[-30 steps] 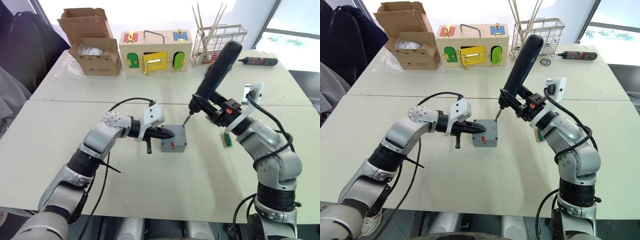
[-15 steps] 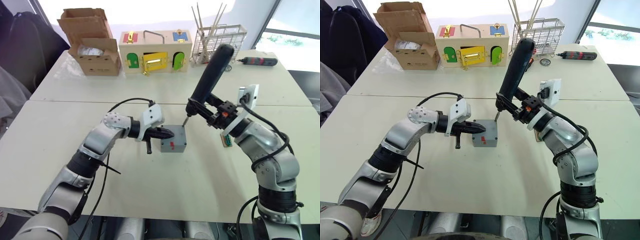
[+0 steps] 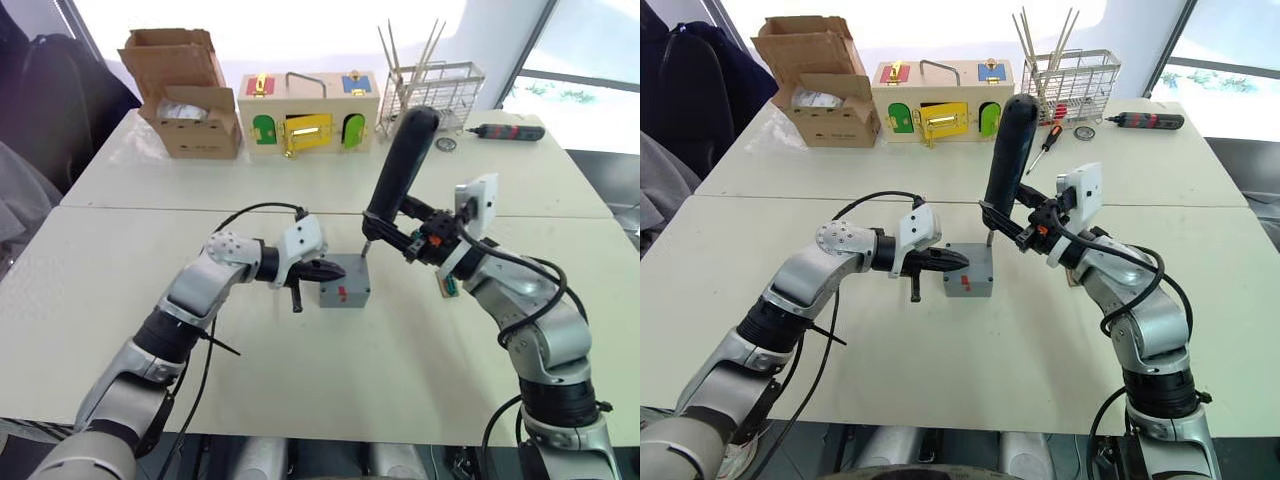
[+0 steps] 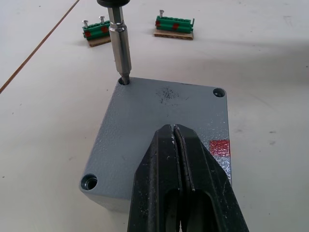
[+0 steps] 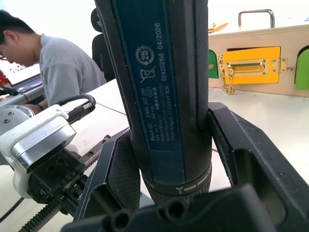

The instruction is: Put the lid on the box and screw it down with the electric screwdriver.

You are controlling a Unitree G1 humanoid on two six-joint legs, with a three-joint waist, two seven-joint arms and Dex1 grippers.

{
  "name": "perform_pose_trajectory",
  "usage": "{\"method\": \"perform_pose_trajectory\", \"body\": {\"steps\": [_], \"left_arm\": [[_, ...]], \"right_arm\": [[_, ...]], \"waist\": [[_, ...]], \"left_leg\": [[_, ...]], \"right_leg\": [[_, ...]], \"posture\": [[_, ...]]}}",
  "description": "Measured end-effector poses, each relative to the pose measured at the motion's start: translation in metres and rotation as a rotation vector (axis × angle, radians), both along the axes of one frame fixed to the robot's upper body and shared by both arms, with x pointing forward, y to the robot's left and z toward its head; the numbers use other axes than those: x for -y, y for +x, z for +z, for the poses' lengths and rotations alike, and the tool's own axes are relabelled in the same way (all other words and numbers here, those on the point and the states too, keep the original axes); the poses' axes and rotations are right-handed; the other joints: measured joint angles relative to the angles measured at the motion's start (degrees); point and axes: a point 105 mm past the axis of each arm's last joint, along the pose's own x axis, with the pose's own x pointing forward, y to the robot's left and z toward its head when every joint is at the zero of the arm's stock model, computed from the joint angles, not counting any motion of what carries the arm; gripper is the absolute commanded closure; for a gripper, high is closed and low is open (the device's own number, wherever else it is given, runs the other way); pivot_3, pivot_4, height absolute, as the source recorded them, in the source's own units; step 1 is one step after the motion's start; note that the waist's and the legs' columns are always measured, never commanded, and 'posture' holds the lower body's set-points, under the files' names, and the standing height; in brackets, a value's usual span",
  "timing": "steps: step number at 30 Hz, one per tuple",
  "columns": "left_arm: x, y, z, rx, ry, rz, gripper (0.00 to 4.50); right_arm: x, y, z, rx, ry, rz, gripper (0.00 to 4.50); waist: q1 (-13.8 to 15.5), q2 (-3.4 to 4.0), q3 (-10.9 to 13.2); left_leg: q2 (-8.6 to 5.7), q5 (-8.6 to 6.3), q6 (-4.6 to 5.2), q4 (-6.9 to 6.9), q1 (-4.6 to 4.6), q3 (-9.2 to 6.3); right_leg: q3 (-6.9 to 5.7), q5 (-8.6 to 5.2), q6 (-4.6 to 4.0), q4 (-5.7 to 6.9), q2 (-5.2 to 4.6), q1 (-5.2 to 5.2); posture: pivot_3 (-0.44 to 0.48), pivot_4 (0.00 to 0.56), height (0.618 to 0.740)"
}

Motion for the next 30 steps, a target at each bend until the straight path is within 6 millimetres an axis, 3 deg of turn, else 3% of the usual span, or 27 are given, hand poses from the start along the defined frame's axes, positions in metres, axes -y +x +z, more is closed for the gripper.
{"method": "perform_pose_trajectory", "body": {"steps": [13,30], "left_arm": [[0.0027,-0.0006,-0.0031,-0.013,-0.012,0.021,4.50],[0.0023,-0.0023,-0.0061,-0.028,-0.012,0.032,4.50]], "right_arm": [[-0.0052,0.0092,-0.0046,-0.016,-0.036,0.016,2.57],[-0.0068,0.0070,-0.0107,0.005,-0.047,0.015,2.57]], "waist": [[0.09,-0.21,-0.45],[0.23,-0.34,-0.91]], "left_leg": [[0.03,-0.02,0.00,0.00,0.00,0.00],[0.04,-0.05,0.03,-0.01,0.08,-0.03]], "right_leg": [[0.01,0.00,0.00,-0.06,0.02,0.01],[0.00,0.00,-0.01,-0.21,0.02,0.18]], "posture": [[0.000,0.150,0.735],[0.000,0.150,0.735]]}}
